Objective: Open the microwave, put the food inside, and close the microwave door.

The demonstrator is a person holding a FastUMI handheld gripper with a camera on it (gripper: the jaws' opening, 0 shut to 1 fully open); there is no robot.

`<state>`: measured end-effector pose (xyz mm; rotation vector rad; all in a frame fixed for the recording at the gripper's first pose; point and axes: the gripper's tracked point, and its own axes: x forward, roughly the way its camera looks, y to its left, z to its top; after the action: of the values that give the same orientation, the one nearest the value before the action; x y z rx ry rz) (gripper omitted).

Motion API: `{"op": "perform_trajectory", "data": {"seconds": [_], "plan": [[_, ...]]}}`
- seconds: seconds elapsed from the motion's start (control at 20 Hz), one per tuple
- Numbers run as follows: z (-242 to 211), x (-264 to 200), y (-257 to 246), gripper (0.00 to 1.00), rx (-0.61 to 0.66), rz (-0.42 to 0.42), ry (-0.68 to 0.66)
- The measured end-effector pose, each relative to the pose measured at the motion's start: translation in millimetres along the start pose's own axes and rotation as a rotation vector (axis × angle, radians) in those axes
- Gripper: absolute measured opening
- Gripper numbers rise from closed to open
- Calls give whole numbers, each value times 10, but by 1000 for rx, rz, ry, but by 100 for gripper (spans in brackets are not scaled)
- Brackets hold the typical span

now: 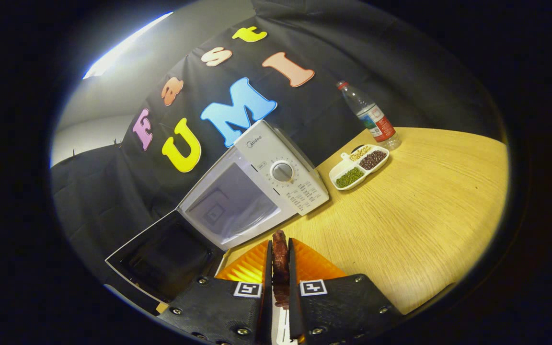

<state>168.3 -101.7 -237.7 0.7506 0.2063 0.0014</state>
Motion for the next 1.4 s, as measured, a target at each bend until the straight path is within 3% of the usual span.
{"op": "perform_trajectory", "data": {"seconds": [0.3,0.6,0.9,1.4], "plan": [[213,-59,434,14,-28,49,-24],[214,306,1040,15,-5,120,6],[145,1072,1507,14,36,141,-8],[-26,2451,1534,14,68,31,-61]]}}
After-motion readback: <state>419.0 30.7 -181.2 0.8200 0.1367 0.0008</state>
